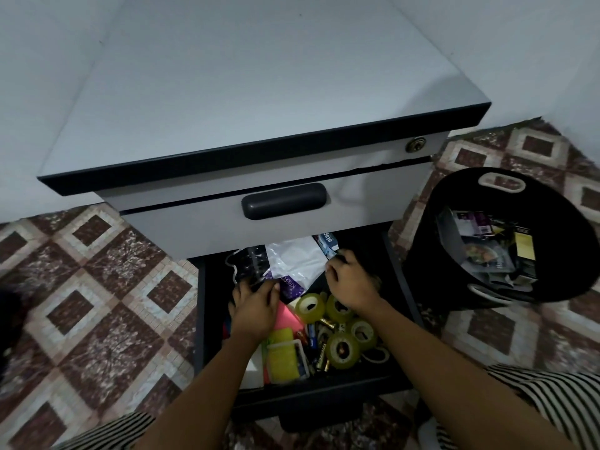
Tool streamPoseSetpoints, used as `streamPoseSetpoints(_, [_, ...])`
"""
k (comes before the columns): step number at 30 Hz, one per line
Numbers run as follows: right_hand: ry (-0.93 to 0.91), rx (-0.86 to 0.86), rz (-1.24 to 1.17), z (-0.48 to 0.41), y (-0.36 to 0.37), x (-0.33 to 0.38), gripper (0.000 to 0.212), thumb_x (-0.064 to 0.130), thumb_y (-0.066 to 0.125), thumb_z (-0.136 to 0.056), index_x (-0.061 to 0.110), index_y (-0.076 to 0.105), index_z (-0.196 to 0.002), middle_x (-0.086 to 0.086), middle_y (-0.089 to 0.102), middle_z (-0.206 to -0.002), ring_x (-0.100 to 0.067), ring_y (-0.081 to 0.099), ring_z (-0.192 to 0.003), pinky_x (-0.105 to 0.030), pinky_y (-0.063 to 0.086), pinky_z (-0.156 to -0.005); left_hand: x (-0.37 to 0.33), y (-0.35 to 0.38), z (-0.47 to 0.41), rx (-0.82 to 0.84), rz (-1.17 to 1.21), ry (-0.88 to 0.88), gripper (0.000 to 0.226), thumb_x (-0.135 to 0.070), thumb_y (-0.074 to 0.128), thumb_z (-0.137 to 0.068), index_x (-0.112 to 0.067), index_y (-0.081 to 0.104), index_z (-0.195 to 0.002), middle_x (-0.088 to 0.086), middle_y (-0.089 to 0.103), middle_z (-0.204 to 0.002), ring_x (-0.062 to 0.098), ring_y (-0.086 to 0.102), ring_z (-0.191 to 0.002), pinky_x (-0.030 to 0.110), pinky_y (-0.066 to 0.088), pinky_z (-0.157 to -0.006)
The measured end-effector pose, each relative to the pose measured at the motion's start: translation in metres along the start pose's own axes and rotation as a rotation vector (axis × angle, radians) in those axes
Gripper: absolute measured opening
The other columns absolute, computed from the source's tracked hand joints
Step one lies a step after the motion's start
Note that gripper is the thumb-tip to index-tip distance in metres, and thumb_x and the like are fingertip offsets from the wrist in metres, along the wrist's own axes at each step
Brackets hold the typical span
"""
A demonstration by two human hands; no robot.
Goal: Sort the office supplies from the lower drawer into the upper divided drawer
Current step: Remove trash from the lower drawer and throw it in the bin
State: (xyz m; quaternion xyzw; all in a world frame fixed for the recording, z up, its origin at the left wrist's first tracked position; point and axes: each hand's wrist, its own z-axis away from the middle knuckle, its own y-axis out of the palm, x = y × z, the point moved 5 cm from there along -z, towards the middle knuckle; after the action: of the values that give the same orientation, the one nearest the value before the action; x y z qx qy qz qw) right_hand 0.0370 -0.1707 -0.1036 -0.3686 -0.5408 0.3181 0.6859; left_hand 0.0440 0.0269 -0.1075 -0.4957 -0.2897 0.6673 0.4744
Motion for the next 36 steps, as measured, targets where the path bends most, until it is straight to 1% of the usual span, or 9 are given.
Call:
streamPoseSetpoints(3, [0.074,-0.083,-0.122,-0.002,-0.009,-0.002,0.025,0.020,0.048,-0.095,0.005,0.055,-0.114,-0.016,0.040,-0.132,-0.036,0.057,-0.103,-0.034,0.046,-0.085,0.001,-0.010,-0.003,-0.121,0.110,-0.042,0.039,-0.036,0.045,-0.097,-0.016,0.046,-0.130,0.023,0.026,-0.144,0.037,0.023,-0.135,0.046,0.024,-0.109])
streamPoseSetpoints(8, [0.224,-0.103,-0.281,-0.024,-0.014,0.006,0.051,0.025,0.054,-0.093,0.004,0.037,-0.137,-0.022,0.043,-0.133,-0.039,0.050,-0.116,-0.037,0.044,-0.090,0.008,-0.023,-0.022,-0.242,0.434,-0.242,0.068,-0.027,0.056,-0.092,-0.002,0.022,-0.145,0.030,0.023,-0.145,0.044,0.023,-0.135,0.047,0.026,-0.109])
streamPoseSetpoints(13, [0.312,-0.037,-0.237,-0.037,-0.002,0.016,0.045,0.034,0.054,-0.094,0.000,0.049,-0.122,-0.022,0.061,-0.115,-0.037,0.060,-0.106,-0.036,0.048,-0.080,0.008,-0.018,-0.036,-0.183,0.498,-0.376,0.080,-0.033,0.060,-0.089,-0.004,0.015,-0.148,0.031,0.033,-0.140,0.046,0.031,-0.131,0.044,0.029,-0.106])
streamPoseSetpoints(19, [0.383,0.037,-0.313,-0.044,0.004,0.029,0.038,0.028,0.053,-0.094,-0.006,0.059,-0.112,-0.023,0.062,-0.115,-0.036,0.060,-0.108,-0.034,0.048,-0.084,0.017,-0.017,-0.042,-0.238,0.635,-0.431,0.053,-0.032,0.067,-0.085,0.010,0.057,-0.117,0.027,0.061,-0.114,0.039,0.057,-0.109,0.036,0.043,-0.089])
streamPoseSetpoints(23, [0.418,0.088,-0.424,-0.046,0.008,0.036,0.035,0.023,0.052,-0.093,-0.004,0.057,-0.114,-0.021,0.061,-0.117,-0.036,0.059,-0.109,-0.034,0.049,-0.089,0.028,-0.010,-0.042,-0.267,0.935,-0.510,0.033,-0.015,0.075,-0.075,0.008,0.063,-0.095,0.019,0.067,-0.091,0.029,0.065,-0.086,0.027,0.049,-0.071])
streamPoseSetpoints(26, [0.450,0.104,-0.520,-0.046,0.010,0.040,0.037,0.028,0.051,-0.093,-0.003,0.058,-0.113,-0.023,0.063,-0.113,-0.038,0.061,-0.104,-0.044,0.052,-0.089,0.024,-0.010,-0.036,-0.242,1.067,-0.534,0.023,-0.003,0.071,-0.077,-0.005,0.054,-0.061,0.007,0.053,-0.063,0.019,0.050,-0.057,0.025,0.041,-0.051])
streamPoseSetpoints(29, [0.515,0.065,-0.687,-0.044,0.009,0.038,0.039,0.031,0.055,-0.092,-0.002,0.059,-0.113,-0.019,0.064,-0.104,-0.036,0.064,-0.097,-0.043,0.054,-0.084,0.020,-0.012,-0.034,-0.214,1.193,-0.504,0.021,0.002,0.069,-0.075,-0.006,0.054,-0.063,0.007,0.052,-0.062,0.020,0.049,-0.060,0.026,0.039,-0.056])
streamPoseSetpoints(32, [0.616,0.122,-1.095,-0.036,0.009,0.040,0.021,0.014,0.059,-0.092,0.001,0.057,-0.108,-0.012,0.059,-0.093,-0.024,0.061,-0.079,-0.040,0.053,-0.075,0.018,-0.014,-0.033,-0.159,1.280,-0.466,0.020,-0.002,0.071,-0.059,-0.002,0.052,-0.069,0.011,0.050,-0.063,0.020,0.047,-0.057,0.024,0.037,-0.054])
streamPoseSetpoints(36, [0.641,0.133,-1.214,-0.020,0.000,0.040,0.024,-0.001,0.055,-0.091,-0.002,0.053,-0.115,-0.012,0.057,-0.092,-0.026,0.058,-0.088,-0.039,0.051,-0.079,0.012,-0.020,-0.021,-0.119,1.514,-0.473,0.017,0.010,0.056,-0.084,-0.005,0.048,-0.085,0.012,0.054,-0.074,0.023,0.054,-0.066,0.032,0.047,-0.062])
